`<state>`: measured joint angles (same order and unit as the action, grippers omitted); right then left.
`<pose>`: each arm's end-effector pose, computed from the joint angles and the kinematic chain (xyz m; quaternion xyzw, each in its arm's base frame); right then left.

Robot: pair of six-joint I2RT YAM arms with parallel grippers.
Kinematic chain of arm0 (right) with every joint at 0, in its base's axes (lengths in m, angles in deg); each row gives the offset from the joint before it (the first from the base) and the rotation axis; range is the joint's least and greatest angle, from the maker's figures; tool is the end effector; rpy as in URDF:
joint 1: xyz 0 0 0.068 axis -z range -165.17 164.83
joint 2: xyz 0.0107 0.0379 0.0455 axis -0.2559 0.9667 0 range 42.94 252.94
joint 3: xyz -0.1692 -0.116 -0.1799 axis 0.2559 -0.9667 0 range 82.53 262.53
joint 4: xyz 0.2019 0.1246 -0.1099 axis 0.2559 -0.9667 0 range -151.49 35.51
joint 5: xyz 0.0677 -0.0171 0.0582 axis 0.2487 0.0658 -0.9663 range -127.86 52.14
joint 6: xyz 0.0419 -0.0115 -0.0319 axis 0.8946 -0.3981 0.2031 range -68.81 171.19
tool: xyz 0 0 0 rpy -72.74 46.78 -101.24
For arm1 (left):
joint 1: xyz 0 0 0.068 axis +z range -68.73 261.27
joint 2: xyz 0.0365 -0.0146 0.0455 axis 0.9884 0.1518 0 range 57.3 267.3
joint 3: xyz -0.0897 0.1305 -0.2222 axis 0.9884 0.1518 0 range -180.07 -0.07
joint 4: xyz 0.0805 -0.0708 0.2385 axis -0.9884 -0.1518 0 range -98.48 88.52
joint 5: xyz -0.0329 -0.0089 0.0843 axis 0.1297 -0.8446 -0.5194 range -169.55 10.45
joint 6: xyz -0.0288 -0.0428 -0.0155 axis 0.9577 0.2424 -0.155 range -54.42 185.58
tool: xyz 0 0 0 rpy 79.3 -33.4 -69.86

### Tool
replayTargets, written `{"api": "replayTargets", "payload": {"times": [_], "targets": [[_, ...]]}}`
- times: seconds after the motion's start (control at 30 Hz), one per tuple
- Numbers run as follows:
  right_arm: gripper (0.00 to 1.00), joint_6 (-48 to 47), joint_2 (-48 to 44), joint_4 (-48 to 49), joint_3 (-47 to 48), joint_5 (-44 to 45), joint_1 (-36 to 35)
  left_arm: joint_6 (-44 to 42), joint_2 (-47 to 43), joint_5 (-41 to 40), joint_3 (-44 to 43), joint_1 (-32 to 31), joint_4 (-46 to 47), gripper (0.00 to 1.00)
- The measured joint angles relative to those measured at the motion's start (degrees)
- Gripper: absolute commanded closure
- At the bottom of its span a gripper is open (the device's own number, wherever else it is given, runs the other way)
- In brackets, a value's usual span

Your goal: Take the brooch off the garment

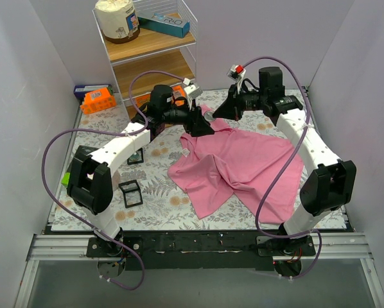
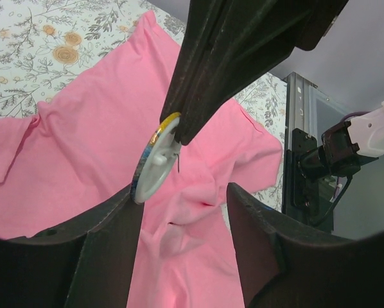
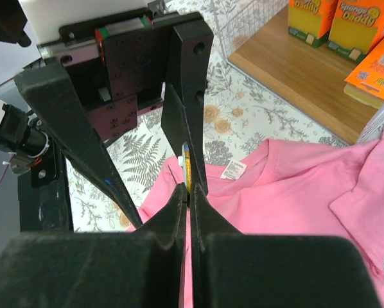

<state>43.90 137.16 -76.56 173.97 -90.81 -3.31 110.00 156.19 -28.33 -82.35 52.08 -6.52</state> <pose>0.3463 0.1433 0.3848 -0.4001 0.6830 0.4195 0.4443 0.3376 -0.2204 0.3263 0.1418 0.7717 -0.5898 0.1914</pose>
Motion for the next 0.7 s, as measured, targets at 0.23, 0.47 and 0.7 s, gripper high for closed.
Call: {"api": "replayTargets", "payload": {"times": [0.23, 0.47, 0.7], "targets": [[0.99, 0.09, -0.39, 0.44, -3.63, -0.48, 0.0, 0.85, -0.2, -0.31, 1.14, 0.68, 0.26, 0.45], [0.99, 0.04, -1.18, 0.94, -5.11, -0.87, 0.09, 1.53, -0.22, -0.83, 1.25, 2.38, 0.42, 0.57], [0.99, 0.72, -1.29, 1.64, -5.38, -1.68, 0.13, 3.78, -0.22, 0.79, 1.36, 4.35, 2.6, 0.63]]}}
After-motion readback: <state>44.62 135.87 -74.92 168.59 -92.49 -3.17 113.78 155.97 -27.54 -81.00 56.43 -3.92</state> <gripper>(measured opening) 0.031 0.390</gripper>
